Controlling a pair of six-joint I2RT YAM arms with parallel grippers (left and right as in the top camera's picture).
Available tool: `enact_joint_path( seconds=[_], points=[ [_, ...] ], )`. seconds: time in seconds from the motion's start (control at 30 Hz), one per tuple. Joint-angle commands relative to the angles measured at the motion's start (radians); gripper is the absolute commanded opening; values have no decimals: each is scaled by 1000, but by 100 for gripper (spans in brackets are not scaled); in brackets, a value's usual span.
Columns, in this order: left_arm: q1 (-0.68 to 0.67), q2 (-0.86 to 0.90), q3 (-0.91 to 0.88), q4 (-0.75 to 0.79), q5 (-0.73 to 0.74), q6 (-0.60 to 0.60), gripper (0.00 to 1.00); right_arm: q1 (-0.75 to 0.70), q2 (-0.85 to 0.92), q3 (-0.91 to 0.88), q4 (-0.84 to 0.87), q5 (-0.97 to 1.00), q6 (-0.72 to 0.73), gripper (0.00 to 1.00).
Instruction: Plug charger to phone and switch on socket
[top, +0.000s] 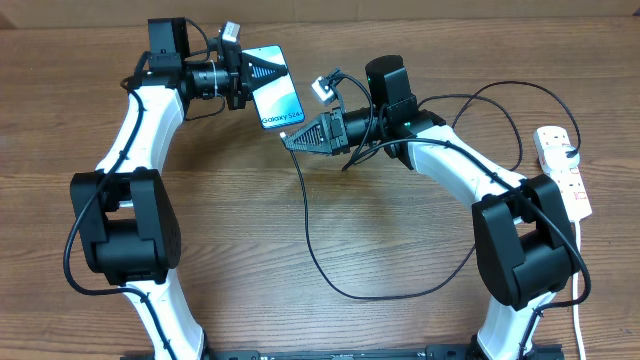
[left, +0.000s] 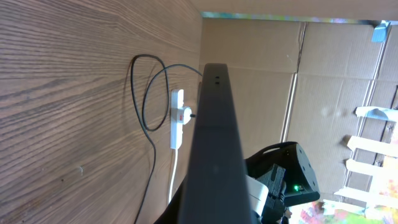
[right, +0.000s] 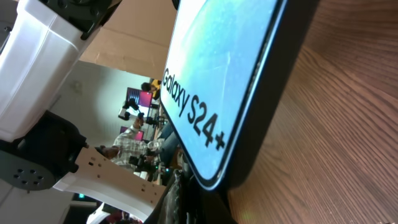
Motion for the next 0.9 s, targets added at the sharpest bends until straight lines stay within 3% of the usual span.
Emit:
enact_joint_path(
  seconds=[0.0,0.37,0.87],
  points=[
    [9,-19,9,10,18,-22,4,-5,-22,-2,19,-37,3,4],
    [24,-19,9,9,40,-23,4,-5,-22,-2,121,-6,109,4],
    [24,-19,9,10,48,-73,4,-1,-22,-2,128,58,132,4]
  ],
)
